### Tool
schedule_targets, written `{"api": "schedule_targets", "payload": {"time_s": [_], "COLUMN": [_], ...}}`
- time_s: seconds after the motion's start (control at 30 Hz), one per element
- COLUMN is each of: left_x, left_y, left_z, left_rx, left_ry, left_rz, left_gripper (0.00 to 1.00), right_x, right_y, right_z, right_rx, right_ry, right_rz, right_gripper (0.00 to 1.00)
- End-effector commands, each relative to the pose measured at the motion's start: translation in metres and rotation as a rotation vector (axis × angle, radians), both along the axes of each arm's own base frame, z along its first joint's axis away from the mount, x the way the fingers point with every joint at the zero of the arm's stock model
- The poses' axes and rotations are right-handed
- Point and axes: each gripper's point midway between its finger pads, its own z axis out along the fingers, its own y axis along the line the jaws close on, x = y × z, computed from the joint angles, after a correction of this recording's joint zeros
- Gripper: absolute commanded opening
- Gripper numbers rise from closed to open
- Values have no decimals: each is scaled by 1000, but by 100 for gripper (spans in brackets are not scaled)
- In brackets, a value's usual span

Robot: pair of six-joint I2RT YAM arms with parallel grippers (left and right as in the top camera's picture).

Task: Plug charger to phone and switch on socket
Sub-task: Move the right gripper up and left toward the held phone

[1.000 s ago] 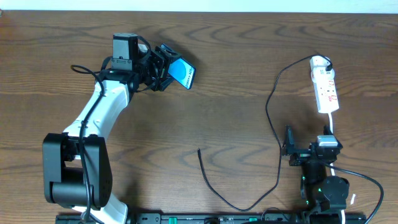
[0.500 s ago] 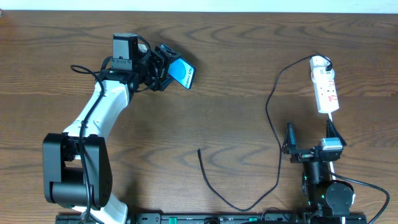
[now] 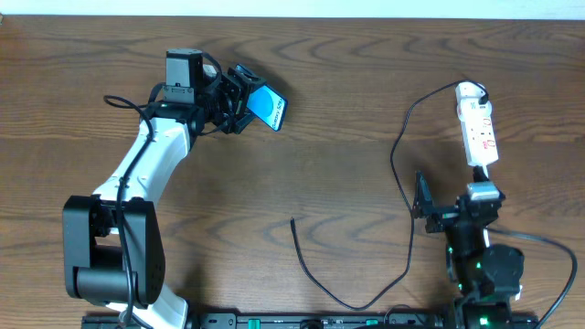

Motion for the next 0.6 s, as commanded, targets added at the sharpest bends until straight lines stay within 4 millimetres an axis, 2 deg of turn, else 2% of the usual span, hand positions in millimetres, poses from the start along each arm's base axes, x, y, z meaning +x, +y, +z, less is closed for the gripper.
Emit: {"api": "schedule_targets", "payload": {"time_s": [0.0, 0.23, 0.37, 0.5, 0.57], "left_x": [6, 6, 6, 6, 6], "left_y": [-2, -2, -2, -2, -2], "left_z": [24, 24, 24, 24, 24], "left_rx": [-4, -3, -1, 0, -1], "left_ry": [-72, -72, -73, -73, -72], "left_rz": [-17, -17, -15, -14, -14], "left_gripper": [8, 8, 8, 7, 7], "right_x": [10, 48, 73, 95, 102], "right_y": [12, 33, 52, 81, 89], "right_z": [17, 19, 29, 47, 53], "right_rx": [-17, 2, 31, 76, 94], "right_ry": [24, 236, 323, 339, 339], "right_rz": [64, 179, 288, 467, 519], "right_gripper": [99, 99, 99, 99, 99]}}
